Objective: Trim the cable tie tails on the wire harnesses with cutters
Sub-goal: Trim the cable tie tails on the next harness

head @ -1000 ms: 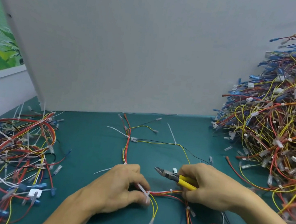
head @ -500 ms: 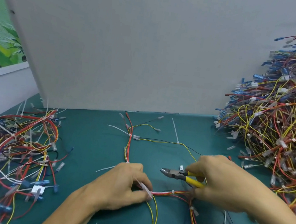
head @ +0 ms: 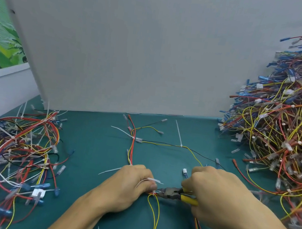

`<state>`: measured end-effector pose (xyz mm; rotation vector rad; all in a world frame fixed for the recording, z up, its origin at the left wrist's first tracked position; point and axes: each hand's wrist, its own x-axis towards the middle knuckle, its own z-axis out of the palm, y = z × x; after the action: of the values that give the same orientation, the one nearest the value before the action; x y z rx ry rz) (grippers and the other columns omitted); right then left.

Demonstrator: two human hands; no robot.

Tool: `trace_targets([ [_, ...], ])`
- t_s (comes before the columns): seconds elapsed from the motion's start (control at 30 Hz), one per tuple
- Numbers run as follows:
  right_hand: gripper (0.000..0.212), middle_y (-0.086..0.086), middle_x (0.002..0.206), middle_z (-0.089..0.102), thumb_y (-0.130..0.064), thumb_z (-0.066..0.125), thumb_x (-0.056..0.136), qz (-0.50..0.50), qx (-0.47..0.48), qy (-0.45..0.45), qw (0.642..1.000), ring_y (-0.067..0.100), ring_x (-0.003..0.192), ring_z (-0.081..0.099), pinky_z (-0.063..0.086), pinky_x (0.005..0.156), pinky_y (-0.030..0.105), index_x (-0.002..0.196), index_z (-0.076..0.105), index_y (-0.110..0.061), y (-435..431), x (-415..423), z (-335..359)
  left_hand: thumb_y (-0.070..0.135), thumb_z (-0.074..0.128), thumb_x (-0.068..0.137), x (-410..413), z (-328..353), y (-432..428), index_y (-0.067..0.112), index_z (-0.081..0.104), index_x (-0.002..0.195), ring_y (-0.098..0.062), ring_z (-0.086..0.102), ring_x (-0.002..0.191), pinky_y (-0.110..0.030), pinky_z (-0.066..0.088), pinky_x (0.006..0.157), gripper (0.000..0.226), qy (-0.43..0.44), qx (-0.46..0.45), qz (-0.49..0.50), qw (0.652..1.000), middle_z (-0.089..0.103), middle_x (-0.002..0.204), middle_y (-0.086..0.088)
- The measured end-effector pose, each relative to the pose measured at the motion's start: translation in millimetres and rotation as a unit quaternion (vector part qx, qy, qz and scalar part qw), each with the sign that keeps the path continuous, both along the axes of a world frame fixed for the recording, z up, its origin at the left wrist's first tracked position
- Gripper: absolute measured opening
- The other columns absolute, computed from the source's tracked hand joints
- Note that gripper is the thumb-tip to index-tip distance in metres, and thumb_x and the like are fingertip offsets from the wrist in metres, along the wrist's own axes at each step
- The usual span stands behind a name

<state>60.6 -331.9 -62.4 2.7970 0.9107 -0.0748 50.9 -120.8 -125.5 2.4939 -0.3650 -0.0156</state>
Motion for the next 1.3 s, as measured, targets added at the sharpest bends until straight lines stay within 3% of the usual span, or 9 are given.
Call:
trace_targets([
  [0.2, 0.007, -0.003, 0.084, 0.039, -0.024, 0.050, 0.082, -0.001, 0.014, 0.000, 1.000, 0.028, 0.075, 0.044, 0.023, 0.048, 0.028, 0.084, 0.054, -0.019, 1.7, 2.0, -5.2, 0.025, 0.053, 0.096, 1.8, 2.2, -1.0, 0.033, 0.046, 0.065, 0.002, 0.046, 0.070, -0.012, 0.034, 0.067, 0.033, -0.002, -0.003, -0.015, 1.000, 0.047, 0.073, 0.012],
  [0.7, 0.004, -0.003, 0.075, 0.034, -0.019, 0.051, 0.079, 0.000, 0.024, -0.001, 1.000, 0.030, 0.074, 0.044, 0.021, 0.047, 0.027, 0.082, 0.053, -0.018, 4.8, 3.1, -11.3, 0.024, 0.052, 0.097, 1.4, 2.7, -1.0, 0.030, 0.048, 0.069, 0.000, 0.045, 0.067, -0.014, 0.035, 0.065, 0.029, 0.007, -0.045, -0.005, 0.999, 0.049, 0.069, 0.016],
  [0.93, 0.016, 0.001, 0.081, 0.041, -0.012, 0.051, 0.077, 0.016, -0.008, -0.034, 0.999, 0.032, 0.073, 0.042, 0.018, 0.047, 0.026, 0.090, 0.059, -0.018, 7.2, 1.9, -12.6, 0.024, 0.052, 0.096, 0.5, 1.6, -0.1, 0.028, 0.047, 0.068, 0.001, 0.044, 0.065, -0.013, 0.034, 0.063, 0.030, -0.003, -0.044, -0.008, 0.999, 0.048, 0.067, 0.022],
  [1.17, 0.011, 0.000, 0.070, 0.030, -0.010, 0.051, 0.077, 0.014, -0.009, -0.016, 1.000, 0.032, 0.072, 0.040, 0.017, 0.047, 0.026, 0.082, 0.051, -0.020, 10.0, -1.3, -13.1, 0.024, 0.052, 0.096, 0.3, 1.4, 0.3, 0.029, 0.047, 0.066, 0.004, 0.046, 0.064, -0.011, 0.034, 0.062, 0.031, -0.011, -0.035, -0.009, 0.999, 0.050, 0.067, 0.025],
  [1.3, 0.003, -0.002, 0.070, 0.031, -0.018, 0.049, 0.082, -0.002, 0.011, 0.000, 1.000, 0.031, 0.071, 0.040, 0.022, 0.049, 0.028, 0.080, 0.050, -0.020, 8.0, -1.4, -10.7, 0.033, 0.050, 0.096, 1.0, 0.4, 6.8, 0.026, 0.050, 0.071, -0.004, 0.039, 0.061, -0.020, 0.035, 0.061, 0.026, 0.007, -0.122, 0.009, 0.992, 0.043, 0.066, 0.013],
])
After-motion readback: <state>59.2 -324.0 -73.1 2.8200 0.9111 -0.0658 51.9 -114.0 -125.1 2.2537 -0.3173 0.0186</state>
